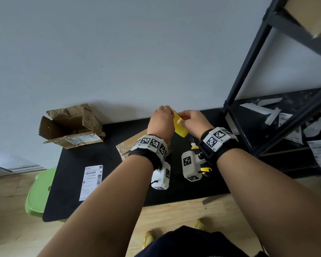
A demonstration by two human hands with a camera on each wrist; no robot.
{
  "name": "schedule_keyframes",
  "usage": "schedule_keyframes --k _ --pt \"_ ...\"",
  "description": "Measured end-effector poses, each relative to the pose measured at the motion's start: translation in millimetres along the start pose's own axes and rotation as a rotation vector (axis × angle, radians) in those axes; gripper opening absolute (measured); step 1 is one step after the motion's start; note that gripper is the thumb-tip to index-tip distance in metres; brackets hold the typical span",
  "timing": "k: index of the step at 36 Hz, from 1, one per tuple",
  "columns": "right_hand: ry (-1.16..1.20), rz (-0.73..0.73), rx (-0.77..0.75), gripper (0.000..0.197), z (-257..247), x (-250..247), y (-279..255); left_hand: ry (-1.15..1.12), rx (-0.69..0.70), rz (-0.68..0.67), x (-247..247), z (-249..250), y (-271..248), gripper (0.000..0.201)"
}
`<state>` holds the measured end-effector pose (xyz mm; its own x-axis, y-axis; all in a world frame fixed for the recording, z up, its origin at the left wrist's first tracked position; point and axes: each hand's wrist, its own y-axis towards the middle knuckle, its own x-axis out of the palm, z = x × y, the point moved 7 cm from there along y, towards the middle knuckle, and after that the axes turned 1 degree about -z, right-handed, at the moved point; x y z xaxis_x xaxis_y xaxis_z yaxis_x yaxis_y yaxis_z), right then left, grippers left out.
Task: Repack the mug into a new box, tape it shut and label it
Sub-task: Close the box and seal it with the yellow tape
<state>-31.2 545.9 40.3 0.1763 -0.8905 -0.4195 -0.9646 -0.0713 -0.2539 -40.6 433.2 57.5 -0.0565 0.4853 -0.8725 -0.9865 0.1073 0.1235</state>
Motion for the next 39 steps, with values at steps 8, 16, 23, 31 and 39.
schedule_keyframes --k 8,16,23,31,39 --pt "-0.119 0.098 0.067 0.032 18 -12 2 -0.133 -0.161 -0.058 5 -17 -1 0.016" --pt "-0.133 0.110 0.078 0.042 22 -11 2 -0.579 -0.305 -0.091 17 -37 -2 0.012" --pt "-0.152 0.127 0.039 0.039 17 -11 2 -0.784 -0.399 -0.195 26 -48 -9 0.031" --pt "-0.169 0.122 0.028 0.045 18 -8 5 -0.811 -0.432 -0.161 25 -54 -10 0.011" --pt "-0.244 0.146 0.013 0.040 15 -5 2 -0.515 -0.366 -0.152 18 -45 -4 0.012"
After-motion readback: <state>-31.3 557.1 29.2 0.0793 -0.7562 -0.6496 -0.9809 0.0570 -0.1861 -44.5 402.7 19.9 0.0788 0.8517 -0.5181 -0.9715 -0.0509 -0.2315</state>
